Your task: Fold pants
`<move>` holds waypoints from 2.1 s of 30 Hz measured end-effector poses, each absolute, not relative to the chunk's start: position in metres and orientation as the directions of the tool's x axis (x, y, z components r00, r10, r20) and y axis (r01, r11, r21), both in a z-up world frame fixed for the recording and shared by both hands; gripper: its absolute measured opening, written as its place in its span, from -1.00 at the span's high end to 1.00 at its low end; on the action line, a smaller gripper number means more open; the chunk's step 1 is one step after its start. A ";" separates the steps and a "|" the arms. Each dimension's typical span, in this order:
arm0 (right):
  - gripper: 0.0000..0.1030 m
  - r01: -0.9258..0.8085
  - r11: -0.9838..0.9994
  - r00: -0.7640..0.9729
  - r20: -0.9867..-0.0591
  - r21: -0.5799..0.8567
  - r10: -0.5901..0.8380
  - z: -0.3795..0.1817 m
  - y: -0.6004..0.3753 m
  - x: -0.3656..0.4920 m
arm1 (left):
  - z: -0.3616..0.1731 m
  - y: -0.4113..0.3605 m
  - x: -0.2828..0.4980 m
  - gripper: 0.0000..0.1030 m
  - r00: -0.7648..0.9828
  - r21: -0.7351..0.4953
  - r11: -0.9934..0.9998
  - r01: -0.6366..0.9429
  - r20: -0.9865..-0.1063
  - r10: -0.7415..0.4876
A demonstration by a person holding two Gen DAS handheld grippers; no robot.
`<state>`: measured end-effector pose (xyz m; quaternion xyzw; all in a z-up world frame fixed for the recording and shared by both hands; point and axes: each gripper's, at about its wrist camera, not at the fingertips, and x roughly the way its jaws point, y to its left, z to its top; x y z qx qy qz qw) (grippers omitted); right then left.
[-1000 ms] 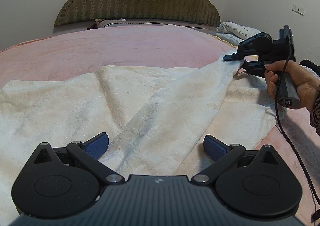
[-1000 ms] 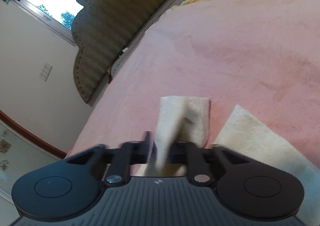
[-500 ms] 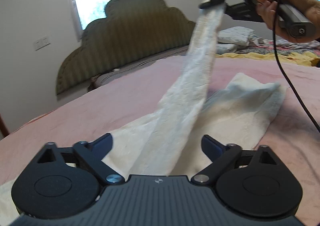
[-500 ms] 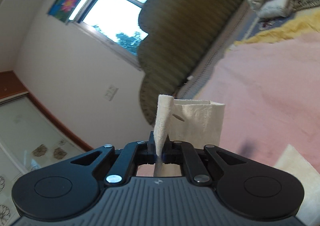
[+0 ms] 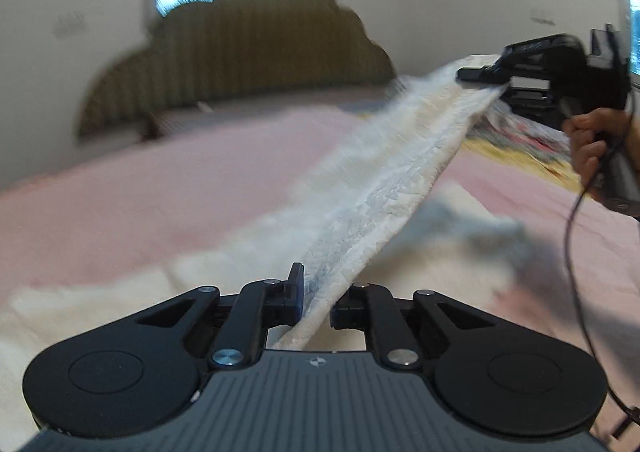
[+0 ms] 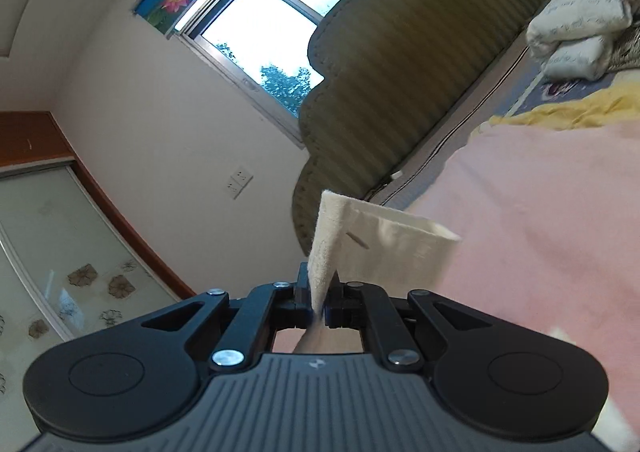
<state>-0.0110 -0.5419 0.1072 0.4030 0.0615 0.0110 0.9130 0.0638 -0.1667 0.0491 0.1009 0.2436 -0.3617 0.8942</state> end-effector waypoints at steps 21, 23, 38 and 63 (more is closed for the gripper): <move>0.76 0.438 0.596 0.853 -0.521 0.673 -0.039 -0.003 -0.550 -0.077 | 0.009 -0.159 0.033 0.17 0.557 0.079 0.648 0.758 -0.596 -0.578; 0.71 0.457 0.589 0.857 -0.506 0.667 -0.092 0.003 -0.552 -0.090 | 0.017 -0.151 0.033 -0.21 0.541 0.046 0.647 0.761 -0.595 -0.594; -0.17 0.403 0.844 0.773 -0.625 0.354 -0.107 0.034 -0.525 0.037 | 0.017 -0.123 0.104 -0.63 0.600 -0.134 0.862 0.489 -0.666 -0.444; -0.80 0.330 0.943 0.787 -0.539 -0.047 -0.302 0.035 -0.424 -0.010 | 0.024 -0.112 0.096 -0.96 0.674 -0.109 0.872 0.477 -0.592 -0.442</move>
